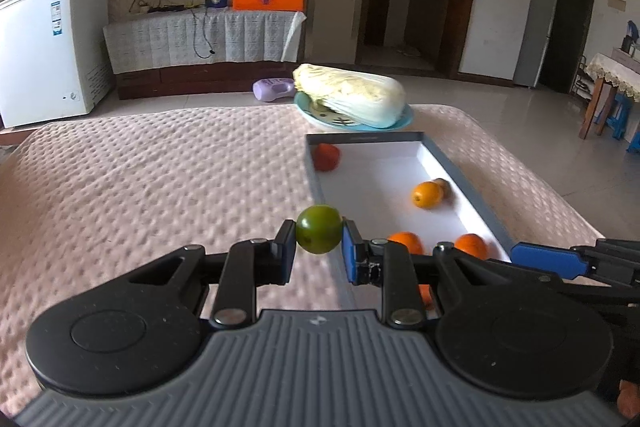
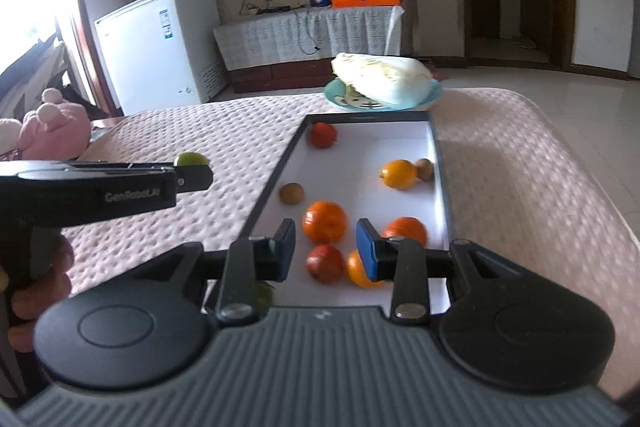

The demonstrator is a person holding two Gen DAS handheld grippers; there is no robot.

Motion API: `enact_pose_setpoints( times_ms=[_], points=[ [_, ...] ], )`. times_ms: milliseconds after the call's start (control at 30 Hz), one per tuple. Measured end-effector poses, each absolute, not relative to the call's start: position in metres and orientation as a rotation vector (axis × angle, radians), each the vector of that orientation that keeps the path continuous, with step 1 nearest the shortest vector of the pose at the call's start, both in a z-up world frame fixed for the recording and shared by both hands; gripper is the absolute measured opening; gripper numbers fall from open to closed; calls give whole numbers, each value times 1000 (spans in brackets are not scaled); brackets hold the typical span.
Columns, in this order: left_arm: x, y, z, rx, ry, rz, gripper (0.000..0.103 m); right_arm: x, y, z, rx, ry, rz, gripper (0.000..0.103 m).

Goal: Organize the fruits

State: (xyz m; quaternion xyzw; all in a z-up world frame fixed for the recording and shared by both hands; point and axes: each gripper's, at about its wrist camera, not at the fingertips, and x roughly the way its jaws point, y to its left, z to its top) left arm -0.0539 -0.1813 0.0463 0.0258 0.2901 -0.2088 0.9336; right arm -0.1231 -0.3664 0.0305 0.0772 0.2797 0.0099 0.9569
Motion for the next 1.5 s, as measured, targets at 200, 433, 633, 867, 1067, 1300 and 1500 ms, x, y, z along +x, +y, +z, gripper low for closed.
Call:
enact_pose_setpoints(
  times_ms=[200, 433, 633, 867, 1067, 1300, 1500],
  points=[
    [-55, -201, 48, 57, 586, -453, 29, -145, -372, 31, 149, 567, 6, 37],
    [-48, -216, 46, 47, 592, -467, 29, -139, -370, 21, 127, 605, 12, 37],
    [-46, -228, 48, 60, 580, -494, 29, -136, -367, 19, 115, 612, 16, 37],
    [-48, -245, 46, 65, 575, -542, 29, -138, -372, 18, 116, 612, -30, 37],
    [-42, -257, 38, 83, 591, -548, 29, -137, -375, 16, 126, 615, -57, 37],
    [-36, -256, 29, 98, 615, -518, 33, -140, -373, 17, 115, 602, -49, 37],
    [-40, -242, 30, 99, 582, -509, 69, -147, -375, 21, 144, 576, -52, 37]
  ],
)
